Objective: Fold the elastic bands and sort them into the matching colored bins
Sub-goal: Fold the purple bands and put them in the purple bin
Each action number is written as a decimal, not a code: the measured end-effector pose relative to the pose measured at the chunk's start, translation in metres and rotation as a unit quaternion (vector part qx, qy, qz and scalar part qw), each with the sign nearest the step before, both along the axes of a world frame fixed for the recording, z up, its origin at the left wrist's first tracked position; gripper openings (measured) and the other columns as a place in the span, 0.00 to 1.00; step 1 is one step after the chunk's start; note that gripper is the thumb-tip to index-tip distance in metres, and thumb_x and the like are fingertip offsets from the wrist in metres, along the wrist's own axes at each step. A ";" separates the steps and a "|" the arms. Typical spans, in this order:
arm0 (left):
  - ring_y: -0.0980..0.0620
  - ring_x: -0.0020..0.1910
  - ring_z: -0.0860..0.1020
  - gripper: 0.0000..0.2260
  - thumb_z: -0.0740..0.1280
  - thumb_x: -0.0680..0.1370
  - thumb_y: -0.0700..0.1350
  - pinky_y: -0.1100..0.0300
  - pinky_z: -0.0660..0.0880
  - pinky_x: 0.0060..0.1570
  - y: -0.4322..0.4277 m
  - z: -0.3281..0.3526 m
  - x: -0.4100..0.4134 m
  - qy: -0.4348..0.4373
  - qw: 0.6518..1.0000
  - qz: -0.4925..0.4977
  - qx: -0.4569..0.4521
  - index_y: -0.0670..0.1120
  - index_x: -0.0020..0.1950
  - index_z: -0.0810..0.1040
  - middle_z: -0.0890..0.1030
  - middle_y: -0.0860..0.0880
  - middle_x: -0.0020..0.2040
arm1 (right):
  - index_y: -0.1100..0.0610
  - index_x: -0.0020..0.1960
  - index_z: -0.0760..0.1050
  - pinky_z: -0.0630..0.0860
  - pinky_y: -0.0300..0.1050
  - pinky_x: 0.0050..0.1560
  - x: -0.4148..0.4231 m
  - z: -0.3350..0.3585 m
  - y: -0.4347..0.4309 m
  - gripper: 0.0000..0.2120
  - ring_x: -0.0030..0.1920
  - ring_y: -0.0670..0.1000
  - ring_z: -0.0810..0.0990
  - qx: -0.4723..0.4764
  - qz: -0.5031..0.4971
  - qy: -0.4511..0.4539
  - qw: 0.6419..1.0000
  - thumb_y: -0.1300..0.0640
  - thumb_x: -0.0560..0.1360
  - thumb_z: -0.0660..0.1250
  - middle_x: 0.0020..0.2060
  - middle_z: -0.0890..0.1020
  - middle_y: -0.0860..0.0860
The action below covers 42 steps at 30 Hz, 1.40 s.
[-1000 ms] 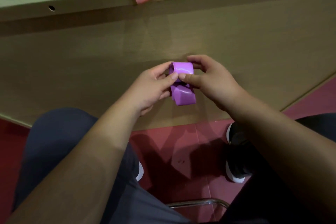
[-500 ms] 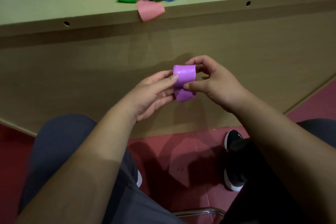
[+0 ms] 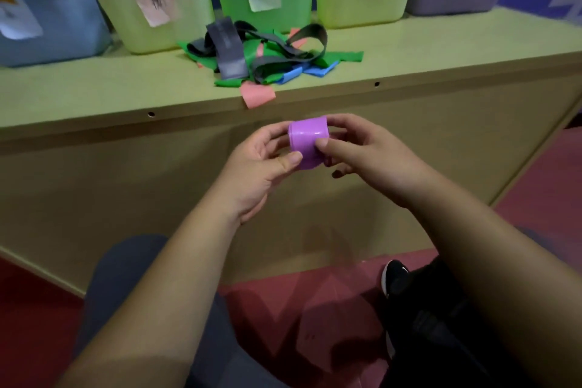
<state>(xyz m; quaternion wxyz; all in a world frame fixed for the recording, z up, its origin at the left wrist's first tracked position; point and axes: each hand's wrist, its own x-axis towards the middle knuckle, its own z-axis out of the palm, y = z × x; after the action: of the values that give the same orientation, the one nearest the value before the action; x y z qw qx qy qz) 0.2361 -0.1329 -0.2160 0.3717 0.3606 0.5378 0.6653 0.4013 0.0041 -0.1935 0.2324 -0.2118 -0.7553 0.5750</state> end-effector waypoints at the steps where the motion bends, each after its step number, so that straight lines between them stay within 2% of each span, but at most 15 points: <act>1: 0.46 0.66 0.81 0.24 0.67 0.80 0.27 0.52 0.78 0.66 0.000 0.010 0.002 0.021 1.000 -0.003 0.000 0.41 0.75 0.74 0.82 0.41 0.69 | 0.51 0.70 0.79 0.84 0.55 0.55 0.004 0.009 0.000 0.18 0.48 0.52 0.85 -0.005 -0.002 0.010 1.000 0.57 0.81 0.74 0.57 0.87 0.55; 4: 0.46 0.68 0.81 0.24 0.70 0.80 0.31 0.53 0.79 0.65 -0.001 0.040 0.009 0.046 0.998 -0.037 -0.001 0.45 0.75 0.75 0.81 0.43 0.69 | 0.57 0.67 0.80 0.83 0.60 0.59 0.015 0.039 0.001 0.18 0.47 0.56 0.85 -0.043 -0.003 0.057 0.997 0.64 0.78 0.75 0.56 0.86 0.61; 8: 0.45 0.64 0.84 0.24 0.76 0.78 0.44 0.47 0.82 0.61 -0.003 0.082 0.024 0.065 0.997 -0.038 0.004 0.54 0.74 0.77 0.82 0.46 0.68 | 0.60 0.67 0.79 0.82 0.60 0.62 0.027 0.072 -0.001 0.19 0.49 0.59 0.85 -0.067 -0.005 0.111 0.992 0.69 0.77 0.74 0.58 0.85 0.65; 13: 0.39 0.63 0.84 0.21 0.73 0.80 0.36 0.47 0.82 0.62 0.013 0.124 0.026 0.030 0.998 -0.028 0.037 0.43 0.73 0.77 0.82 0.40 0.67 | 0.58 0.66 0.79 0.83 0.60 0.63 0.027 0.104 0.008 0.20 0.50 0.59 0.86 -0.037 -0.015 0.127 0.991 0.71 0.77 0.74 0.59 0.84 0.61; 17: 0.42 0.64 0.83 0.21 0.75 0.78 0.36 0.48 0.79 0.68 0.047 0.144 0.008 0.060 0.997 -0.028 0.029 0.42 0.71 0.78 0.83 0.40 0.66 | 0.54 0.68 0.77 0.84 0.58 0.61 0.013 0.121 0.037 0.22 0.53 0.56 0.88 0.026 -0.039 0.098 0.994 0.67 0.76 0.76 0.61 0.84 0.53; 21: 0.42 0.62 0.85 0.20 0.78 0.76 0.37 0.44 0.78 0.69 0.102 0.155 -0.019 0.106 0.994 0.006 0.016 0.42 0.67 0.80 0.86 0.42 0.60 | 0.52 0.68 0.76 0.82 0.66 0.63 -0.015 0.131 0.085 0.24 0.53 0.56 0.88 0.038 -0.059 0.080 0.994 0.65 0.75 0.76 0.61 0.84 0.50; 26: 0.44 0.60 0.86 0.31 0.85 0.64 0.49 0.43 0.78 0.68 0.198 0.172 -0.065 0.177 0.983 0.038 0.017 0.44 0.65 0.81 0.87 0.44 0.57 | 0.52 0.67 0.75 0.84 0.60 0.61 -0.059 0.149 0.171 0.23 0.52 0.54 0.89 0.075 -0.072 0.043 0.994 0.61 0.75 0.78 0.60 0.83 0.50; 29: 0.48 0.59 0.85 0.28 0.85 0.67 0.45 0.50 0.81 0.63 0.259 0.185 -0.093 0.193 0.979 0.055 0.027 0.45 0.65 0.82 0.87 0.46 0.57 | 0.53 0.67 0.75 0.86 0.55 0.59 -0.083 0.167 0.227 0.24 0.54 0.55 0.88 0.061 -0.068 0.031 0.995 0.59 0.74 0.79 0.62 0.80 0.51; 33: 0.49 0.60 0.85 0.32 0.84 0.68 0.49 0.50 0.80 0.55 0.322 0.205 -0.111 0.123 0.992 0.038 -0.012 0.48 0.69 0.77 0.86 0.50 0.60 | 0.44 0.66 0.75 0.86 0.51 0.55 -0.094 0.198 0.288 0.22 0.54 0.50 0.85 0.128 -0.093 -0.056 0.986 0.50 0.75 0.78 0.59 0.80 0.42; 37: 0.50 0.61 0.84 0.32 0.84 0.69 0.51 0.47 0.78 0.58 0.372 0.227 -0.106 0.053 0.996 0.050 -0.044 0.50 0.70 0.76 0.86 0.51 0.62 | 0.44 0.63 0.77 0.83 0.54 0.59 -0.088 0.232 0.329 0.18 0.54 0.47 0.84 0.102 -0.101 -0.066 0.987 0.48 0.76 0.77 0.55 0.83 0.42; 40: 0.45 0.58 0.86 0.33 0.82 0.71 0.44 0.47 0.82 0.56 0.410 0.251 -0.090 -0.093 0.995 0.006 -0.029 0.42 0.73 0.74 0.84 0.42 0.63 | 0.43 0.61 0.79 0.84 0.57 0.59 -0.077 0.258 0.355 0.18 0.52 0.47 0.85 0.073 -0.149 -0.066 0.984 0.44 0.74 0.79 0.52 0.85 0.44; 42: 0.46 0.52 0.85 0.28 0.80 0.73 0.43 0.51 0.83 0.55 0.435 0.271 -0.075 -0.172 0.984 -0.028 -0.028 0.35 0.70 0.76 0.84 0.39 0.59 | 0.44 0.59 0.81 0.84 0.62 0.57 -0.068 0.272 0.372 0.18 0.50 0.53 0.86 0.049 -0.190 -0.055 0.979 0.45 0.72 0.80 0.49 0.87 0.48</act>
<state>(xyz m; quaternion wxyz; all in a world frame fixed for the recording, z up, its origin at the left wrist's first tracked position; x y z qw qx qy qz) 0.1613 0.3020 0.0551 0.4872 0.2448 0.4736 0.6917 0.3335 0.3761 0.0787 0.3061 -0.3713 -0.7401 0.4698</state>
